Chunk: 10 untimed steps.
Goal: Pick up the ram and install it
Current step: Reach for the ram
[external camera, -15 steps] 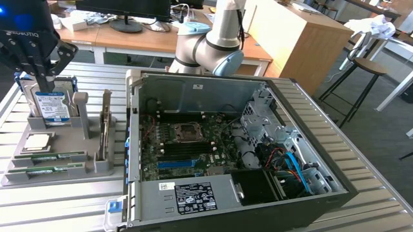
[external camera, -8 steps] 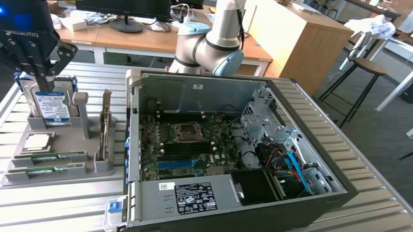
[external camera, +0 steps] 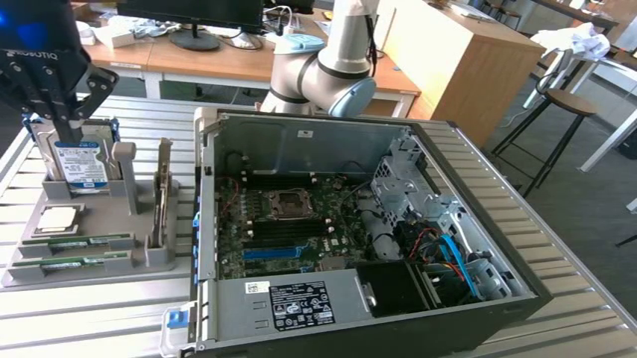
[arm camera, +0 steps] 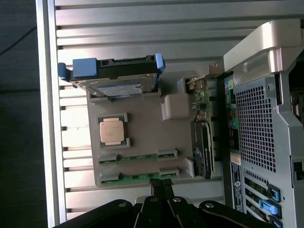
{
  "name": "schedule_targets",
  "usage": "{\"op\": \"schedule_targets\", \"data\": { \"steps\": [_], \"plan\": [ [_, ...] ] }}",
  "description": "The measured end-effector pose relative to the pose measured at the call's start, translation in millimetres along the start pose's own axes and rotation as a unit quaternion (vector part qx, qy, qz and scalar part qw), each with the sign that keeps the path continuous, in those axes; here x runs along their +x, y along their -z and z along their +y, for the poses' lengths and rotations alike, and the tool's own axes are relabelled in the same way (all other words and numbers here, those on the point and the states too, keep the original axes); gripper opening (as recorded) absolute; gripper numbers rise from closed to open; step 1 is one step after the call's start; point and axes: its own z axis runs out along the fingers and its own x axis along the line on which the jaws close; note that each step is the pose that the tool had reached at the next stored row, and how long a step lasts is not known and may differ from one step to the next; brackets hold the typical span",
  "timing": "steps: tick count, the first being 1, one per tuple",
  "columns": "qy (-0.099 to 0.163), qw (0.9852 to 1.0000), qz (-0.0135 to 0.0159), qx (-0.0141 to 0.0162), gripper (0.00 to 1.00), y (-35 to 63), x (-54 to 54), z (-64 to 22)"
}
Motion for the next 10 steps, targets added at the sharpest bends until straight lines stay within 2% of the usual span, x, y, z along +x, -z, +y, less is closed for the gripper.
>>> {"op": "schedule_targets", "data": {
  "steps": [10],
  "plan": [
    [0.000,1.0000,0.0000,0.0000,0.10,0.5,-1.2,-13.8]
  ]
}}
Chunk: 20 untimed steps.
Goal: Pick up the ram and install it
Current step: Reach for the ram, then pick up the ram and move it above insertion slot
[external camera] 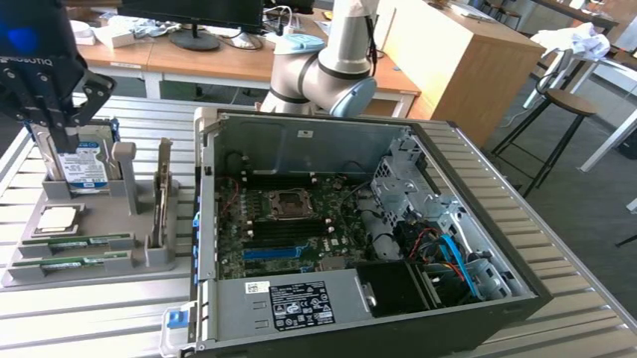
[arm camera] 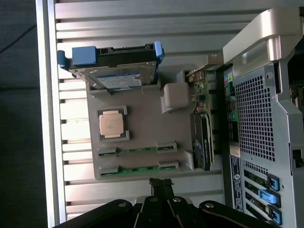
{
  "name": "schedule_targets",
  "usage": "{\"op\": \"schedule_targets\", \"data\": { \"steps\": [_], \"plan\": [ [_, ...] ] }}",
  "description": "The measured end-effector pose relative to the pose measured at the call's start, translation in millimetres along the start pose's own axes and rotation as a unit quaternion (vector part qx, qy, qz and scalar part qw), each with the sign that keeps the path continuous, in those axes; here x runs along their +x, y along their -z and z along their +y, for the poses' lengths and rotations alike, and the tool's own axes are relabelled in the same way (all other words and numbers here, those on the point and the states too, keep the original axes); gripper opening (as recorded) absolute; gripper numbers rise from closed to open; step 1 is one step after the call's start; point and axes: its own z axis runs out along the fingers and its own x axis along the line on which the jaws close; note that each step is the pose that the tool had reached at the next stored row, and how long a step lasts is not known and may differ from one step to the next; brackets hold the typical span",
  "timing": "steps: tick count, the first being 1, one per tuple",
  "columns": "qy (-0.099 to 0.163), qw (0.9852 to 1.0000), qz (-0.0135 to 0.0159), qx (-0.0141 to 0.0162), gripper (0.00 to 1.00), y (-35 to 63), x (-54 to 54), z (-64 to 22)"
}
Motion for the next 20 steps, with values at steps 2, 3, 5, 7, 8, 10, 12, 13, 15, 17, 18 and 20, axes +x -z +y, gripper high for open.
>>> {"op": "schedule_targets", "data": {
  "steps": [2,3,5,7,8,10,12,13,15,17,18,20],
  "plan": [
    [0.000,1.0000,0.0000,0.0000,0.10,0.2,-0.2,-2.6],
    [0.000,1.0000,0.0000,0.0000,0.10,0.2,-0.3,-3.9],
    [0.000,1.0000,0.0000,0.0000,0.10,0.3,-0.5,-6.2],
    [0.000,1.0000,0.0000,0.0000,0.10,0.3,-0.5,-6.6],
    [0.000,1.0000,0.0000,0.0000,0.10,0.3,-0.5,-6.6],
    [0.000,1.0000,0.0000,0.0000,0.10,0.3,-0.5,-6.6],
    [0.000,1.0000,0.0000,0.0000,0.10,0.3,-0.5,-6.6],
    [0.000,1.0000,0.0000,0.0000,0.10,0.3,-0.5,-6.6],
    [0.000,1.0000,0.0000,0.0000,0.10,0.3,-0.5,-6.6],
    [0.000,1.0000,0.0000,0.0000,0.10,0.3,-0.5,-6.6],
    [0.000,1.0000,0.0000,0.0000,0.10,0.3,-0.5,-6.6],
    [0.000,1.0000,0.0000,0.0000,0.10,0.3,-0.5,-6.6]
  ]
}}
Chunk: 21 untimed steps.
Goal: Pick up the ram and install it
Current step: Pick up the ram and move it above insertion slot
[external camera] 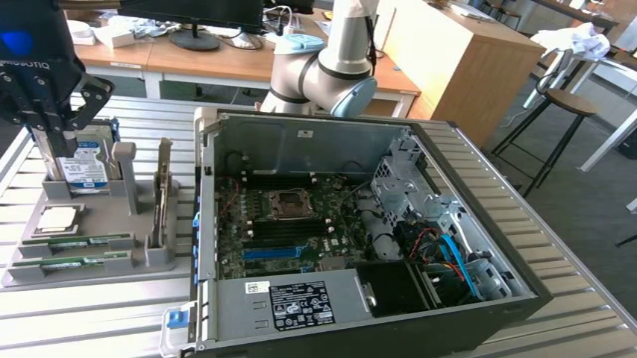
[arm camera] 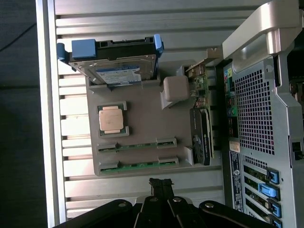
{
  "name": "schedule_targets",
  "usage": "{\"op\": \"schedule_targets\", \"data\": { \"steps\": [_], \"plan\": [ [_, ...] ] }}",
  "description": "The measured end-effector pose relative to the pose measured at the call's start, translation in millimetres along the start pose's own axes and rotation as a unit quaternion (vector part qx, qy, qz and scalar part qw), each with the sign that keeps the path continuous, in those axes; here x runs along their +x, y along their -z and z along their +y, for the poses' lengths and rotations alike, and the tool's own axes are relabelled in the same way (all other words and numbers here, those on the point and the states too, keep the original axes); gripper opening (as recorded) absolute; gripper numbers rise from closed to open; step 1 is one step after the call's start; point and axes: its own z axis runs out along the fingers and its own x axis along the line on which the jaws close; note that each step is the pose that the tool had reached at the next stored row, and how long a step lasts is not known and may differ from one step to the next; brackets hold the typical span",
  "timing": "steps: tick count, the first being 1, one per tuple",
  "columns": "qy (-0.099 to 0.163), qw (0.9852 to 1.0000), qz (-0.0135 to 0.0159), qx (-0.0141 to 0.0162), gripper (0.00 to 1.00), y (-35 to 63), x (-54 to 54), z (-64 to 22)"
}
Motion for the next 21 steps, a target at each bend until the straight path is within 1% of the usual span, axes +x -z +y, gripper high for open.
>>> {"op": "schedule_targets", "data": {
  "steps": [5,13,15,16,21],
  "plan": [
    [0.009,1.0000,0.0004,-0.0002,0.10,0.0,0.1,0.0],
    [0.038,0.9993,0.0017,-0.0009,0.10,0.0,0.1,0.0],
    [0.047,0.9989,0.0022,-0.0011,0.10,0.0,0.1,0.0],
    [0.058,0.9983,0.0026,-0.0014,0.10,0.0,0.1,0.0],
    [0.086,0.9963,0.0039,-0.0020,0.10,-0.1,0.1,0.0]
  ]
}}
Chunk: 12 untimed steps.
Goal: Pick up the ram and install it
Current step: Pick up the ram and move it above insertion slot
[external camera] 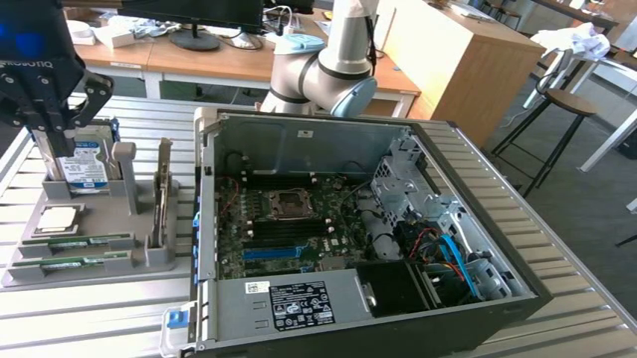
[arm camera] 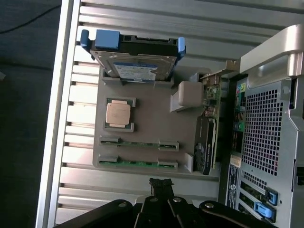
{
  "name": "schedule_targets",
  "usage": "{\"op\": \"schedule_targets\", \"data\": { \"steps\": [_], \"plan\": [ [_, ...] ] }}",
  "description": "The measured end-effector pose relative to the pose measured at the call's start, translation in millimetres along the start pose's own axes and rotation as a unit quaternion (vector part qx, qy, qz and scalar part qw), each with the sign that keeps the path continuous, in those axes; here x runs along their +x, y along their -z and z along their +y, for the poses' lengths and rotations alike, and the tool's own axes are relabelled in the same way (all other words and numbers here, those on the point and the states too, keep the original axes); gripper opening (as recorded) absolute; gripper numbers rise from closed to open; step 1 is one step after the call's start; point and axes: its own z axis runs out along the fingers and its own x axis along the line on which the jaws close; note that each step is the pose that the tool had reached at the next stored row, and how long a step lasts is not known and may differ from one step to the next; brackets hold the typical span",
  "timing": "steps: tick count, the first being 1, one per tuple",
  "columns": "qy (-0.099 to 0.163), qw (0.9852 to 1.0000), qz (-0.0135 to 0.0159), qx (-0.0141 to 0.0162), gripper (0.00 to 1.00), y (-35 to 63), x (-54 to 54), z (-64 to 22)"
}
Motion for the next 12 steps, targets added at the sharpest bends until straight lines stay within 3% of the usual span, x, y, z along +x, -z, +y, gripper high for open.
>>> {"op": "schedule_targets", "data": {
  "steps": [6,12],
  "plan": [
    [0.032,0.9995,0.0015,-0.0007,0.10,0.0,0.0,0.0],
    [0.064,0.9979,0.0029,-0.0015,0.10,0.0,0.0,0.0]
  ]
}}
